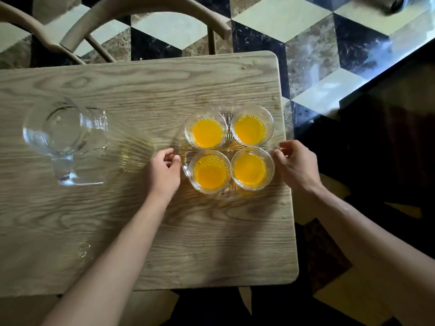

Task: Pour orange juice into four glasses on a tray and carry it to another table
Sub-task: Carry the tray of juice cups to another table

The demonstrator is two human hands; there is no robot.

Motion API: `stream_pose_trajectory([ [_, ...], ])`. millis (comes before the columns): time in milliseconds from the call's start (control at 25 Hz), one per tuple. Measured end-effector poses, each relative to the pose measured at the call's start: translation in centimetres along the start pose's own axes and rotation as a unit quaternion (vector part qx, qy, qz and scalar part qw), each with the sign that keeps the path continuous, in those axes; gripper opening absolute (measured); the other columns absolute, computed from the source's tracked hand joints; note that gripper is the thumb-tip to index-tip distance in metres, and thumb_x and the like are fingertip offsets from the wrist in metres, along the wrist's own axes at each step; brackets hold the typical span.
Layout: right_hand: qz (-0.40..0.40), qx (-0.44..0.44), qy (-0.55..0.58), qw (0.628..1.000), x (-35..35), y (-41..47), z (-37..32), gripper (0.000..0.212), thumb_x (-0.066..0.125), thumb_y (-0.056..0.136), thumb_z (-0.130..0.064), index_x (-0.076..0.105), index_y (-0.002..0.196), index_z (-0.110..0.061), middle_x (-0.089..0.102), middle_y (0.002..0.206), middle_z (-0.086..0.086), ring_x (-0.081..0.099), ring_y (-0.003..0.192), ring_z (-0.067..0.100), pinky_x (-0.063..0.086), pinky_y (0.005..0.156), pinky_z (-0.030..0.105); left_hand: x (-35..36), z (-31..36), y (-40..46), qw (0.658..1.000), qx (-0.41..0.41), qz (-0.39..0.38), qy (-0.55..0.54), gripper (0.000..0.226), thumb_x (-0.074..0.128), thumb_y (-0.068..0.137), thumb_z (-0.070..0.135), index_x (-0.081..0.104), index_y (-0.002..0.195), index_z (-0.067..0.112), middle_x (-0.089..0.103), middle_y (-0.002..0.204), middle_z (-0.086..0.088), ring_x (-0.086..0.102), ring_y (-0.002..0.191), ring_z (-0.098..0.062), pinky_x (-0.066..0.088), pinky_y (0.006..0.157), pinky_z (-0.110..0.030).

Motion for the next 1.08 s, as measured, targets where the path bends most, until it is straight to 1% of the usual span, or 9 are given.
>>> stream_pose_trajectory([
  [120,-0.001,0.007,0.016,1.000,0.1,0.8,-0.3,0.026,0.065,0.094,-0.032,0.074,0.110,-0.012,0.076,0.102,0.002,0.068,0.089,0.013,0.056,0.084,0.030,0.4,0.4,0.8,1.000,-0.015,-0.005,-0.010,0.030,0.065,0.101,0.012,0.071,0.128,0.002,0.076,0.116,-0.016,0.069,0.098,-0.024,0.054,0.093,-0.033],
  [280,-0.015,0.012,0.038,0.999,0.0,1.2,-0.4,0.019,0.069,0.093,-0.029,0.078,0.099,-0.014,0.077,0.088,-0.001,0.072,0.079,0.014,0.063,0.080,0.043,0.3,1.4,1.1,1.000,-0.017,-0.013,0.009,0.028,0.066,0.101,0.015,0.074,0.123,0.001,0.078,0.115,-0.014,0.070,0.100,-0.024,0.045,0.086,-0.022],
  [400,-0.016,0.016,0.038,0.999,-0.1,1.2,-0.6,0.015,0.070,0.095,-0.027,0.078,0.097,-0.014,0.075,0.083,-0.004,0.072,0.075,0.011,0.064,0.078,0.041,0.3,1.9,1.1,0.999,-0.022,-0.014,0.027,0.023,0.069,0.100,0.017,0.077,0.117,0.004,0.075,0.100,-0.005,0.065,0.089,-0.017,0.041,0.075,-0.018],
  [600,-0.016,0.030,0.056,0.998,-0.3,1.1,-0.8,0.007,0.072,0.093,-0.021,0.076,0.088,-0.020,0.075,0.070,-0.004,0.072,0.061,0.010,0.066,0.068,0.038,0.6,1.8,2.0,0.998,-0.043,-0.025,0.031,0.015,0.073,0.095,0.015,0.080,0.106,0.007,0.079,0.094,-0.009,0.074,0.084,-0.025,0.056,0.081,-0.031],
  [720,-0.014,0.028,0.049,0.998,-0.3,1.2,-0.7,0.007,0.075,0.091,-0.023,0.078,0.089,-0.017,0.074,0.066,-0.005,0.068,0.053,0.002,0.063,0.062,0.029,0.7,1.7,2.3,0.998,-0.052,-0.034,0.030,0.006,0.071,0.096,0.008,0.077,0.096,0.008,0.076,0.083,-0.006,0.070,0.060,-0.015,0.059,0.068,-0.027],
  [800,-0.012,0.023,0.044,0.999,-0.3,1.3,-0.8,0.007,0.076,0.090,-0.025,0.078,0.087,-0.018,0.073,0.064,-0.006,0.065,0.051,0.001,0.059,0.059,0.024,0.7,1.7,2.3,0.997,-0.057,-0.035,0.031,0.018,0.070,0.096,0.003,0.071,0.085,0.016,0.071,0.074,-0.001,0.062,0.044,-0.001,0.054,0.053,-0.019],
  [880,-0.010,0.022,0.037,0.999,-0.3,1.3,-0.8,0.008,0.076,0.091,-0.025,0.078,0.087,-0.019,0.073,0.065,-0.007,0.065,0.053,0.002,0.059,0.060,0.024,0.6,1.7,2.3,0.998,-0.054,-0.035,0.028,0.031,0.070,0.096,0.001,0.067,0.075,0.023,0.070,0.070,0.002,0.060,0.043,0.000,0.054,0.055,-0.020],
  [1000,-0.007,0.021,0.031,0.999,-0.2,1.3,-0.9,0.012,0.074,0.091,-0.024,0.079,0.091,-0.014,0.075,0.072,-0.002,0.069,0.061,0.008,0.063,0.067,0.032,0.6,1.8,2.2,0.998,-0.044,-0.035,0.026,0.030,0.069,0.096,-0.001,0.067,0.075,0.021,0.066,0.067,0.005,0.060,0.044,0.001,0.053,0.060,-0.021],
  [1080,-0.004,0.016,0.028,0.999,-0.2,1.4,-0.9,0.013,0.073,0.092,-0.023,0.079,0.093,-0.011,0.076,0.075,0.001,0.071,0.065,0.012,0.064,0.071,0.036,0.4,1.8,2.0,0.998,-0.040,-0.036,0.019,0.034,0.068,0.096,-0.002,0.065,0.072,0.022,0.065,0.066,0.006,0.063,0.049,-0.006,0.056,0.058,-0.023],
])
Point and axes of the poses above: each hand's wrist, its own y-axis towards the middle knuckle, its own x-axis out of the palm, z = x × y, the point moved 2 cm from there along y, towards the middle knuckle
